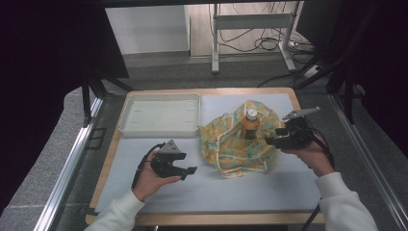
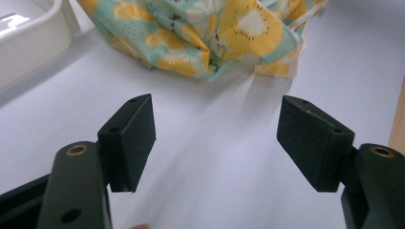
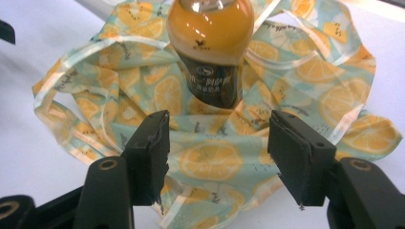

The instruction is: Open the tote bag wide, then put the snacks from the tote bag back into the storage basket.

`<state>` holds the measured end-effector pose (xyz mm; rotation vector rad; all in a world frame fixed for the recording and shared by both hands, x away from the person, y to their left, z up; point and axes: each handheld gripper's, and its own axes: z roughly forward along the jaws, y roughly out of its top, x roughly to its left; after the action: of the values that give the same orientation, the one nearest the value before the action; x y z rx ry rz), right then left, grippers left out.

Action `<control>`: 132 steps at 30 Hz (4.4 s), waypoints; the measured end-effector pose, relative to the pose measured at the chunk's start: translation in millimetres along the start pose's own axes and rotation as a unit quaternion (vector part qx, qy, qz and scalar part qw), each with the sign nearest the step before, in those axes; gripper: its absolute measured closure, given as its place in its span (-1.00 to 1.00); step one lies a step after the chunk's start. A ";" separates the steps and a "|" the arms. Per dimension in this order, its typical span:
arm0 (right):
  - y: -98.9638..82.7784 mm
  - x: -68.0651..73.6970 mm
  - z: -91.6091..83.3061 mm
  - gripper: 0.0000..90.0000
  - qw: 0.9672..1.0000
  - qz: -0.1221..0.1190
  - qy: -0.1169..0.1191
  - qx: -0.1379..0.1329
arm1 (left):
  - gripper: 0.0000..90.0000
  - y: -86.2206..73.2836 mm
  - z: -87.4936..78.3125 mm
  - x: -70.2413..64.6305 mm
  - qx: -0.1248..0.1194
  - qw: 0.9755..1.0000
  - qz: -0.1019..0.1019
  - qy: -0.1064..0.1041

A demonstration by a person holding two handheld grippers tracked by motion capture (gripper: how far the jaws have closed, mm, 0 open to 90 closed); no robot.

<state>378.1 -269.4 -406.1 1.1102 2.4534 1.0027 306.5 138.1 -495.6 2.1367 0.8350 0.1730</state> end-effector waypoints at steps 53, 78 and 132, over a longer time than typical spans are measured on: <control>61.5 5.2 23.5 -0.35 0.999 -0.014 -0.025 0.028 | -0.35 -6.2 5.4 2.5 0.016 1.000 -0.002 -0.014; 75.3 4.6 41.6 -0.36 0.999 -0.009 -0.017 0.035 | -0.34 -8.0 6.8 1.8 0.026 0.999 0.005 -0.020; 95.2 18.4 73.8 -0.33 0.995 -0.032 -0.020 0.093 | -0.31 -8.8 3.2 4.7 0.022 1.000 0.008 -0.020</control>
<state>454.8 -175.7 -393.5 1.0881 2.5734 0.7378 307.0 142.9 -504.9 2.1806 0.8056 0.1222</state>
